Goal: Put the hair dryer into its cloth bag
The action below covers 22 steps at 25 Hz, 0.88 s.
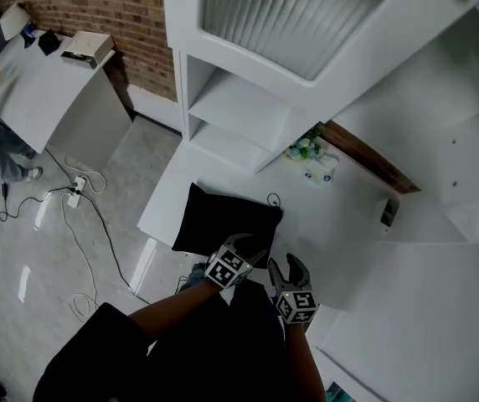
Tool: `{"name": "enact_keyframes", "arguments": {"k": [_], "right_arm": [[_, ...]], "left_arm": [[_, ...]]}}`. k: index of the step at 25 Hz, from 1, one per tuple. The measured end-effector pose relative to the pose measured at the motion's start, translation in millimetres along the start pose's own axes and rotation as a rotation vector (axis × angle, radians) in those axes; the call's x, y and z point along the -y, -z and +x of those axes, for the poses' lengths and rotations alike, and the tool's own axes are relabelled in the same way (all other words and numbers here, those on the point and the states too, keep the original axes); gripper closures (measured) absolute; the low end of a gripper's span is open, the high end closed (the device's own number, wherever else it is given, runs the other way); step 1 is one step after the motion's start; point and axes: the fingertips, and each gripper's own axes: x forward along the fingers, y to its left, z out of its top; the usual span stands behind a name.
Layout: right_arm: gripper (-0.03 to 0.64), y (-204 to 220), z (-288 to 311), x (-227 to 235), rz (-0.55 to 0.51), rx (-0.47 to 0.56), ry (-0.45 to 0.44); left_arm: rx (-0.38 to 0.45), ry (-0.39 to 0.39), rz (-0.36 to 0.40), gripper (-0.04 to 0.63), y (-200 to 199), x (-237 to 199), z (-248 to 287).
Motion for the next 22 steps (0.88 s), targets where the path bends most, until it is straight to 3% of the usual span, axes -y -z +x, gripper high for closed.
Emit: {"name": "enact_keyframes", "arguments": {"k": [5,7,9,12,18,22], "right_arm": [[0.383,-32,-21,-5,-0.015,0.092,0.012],[0.383,-45,-35,-13,-0.015,0.110,-0.006],[0.383,-57,-51,-21,0.004,0.140,-0.025],[0.383,-62,-85,-25,0.066,0.219,-0.048],[0.385,-54,-179,-50,0.051,0.318,-0.171],[0.385,-33,-245,-41,0.043,0.391,-0.131]], "left_arm": [[0.083,0.001,0.007,0.407,-12,27,-27],[0.140,-0.011,0.013,0.469,-23,40,-42],[0.199,-0.024,-0.042,0.554,-35,54,-59],[0.275,-0.034,-0.108,0.577,-51,83,-85],[0.383,-0.131,0.033,0.577,-58,176,-121],[0.438,-0.210,0.121,0.577,-37,245,-132]]}}
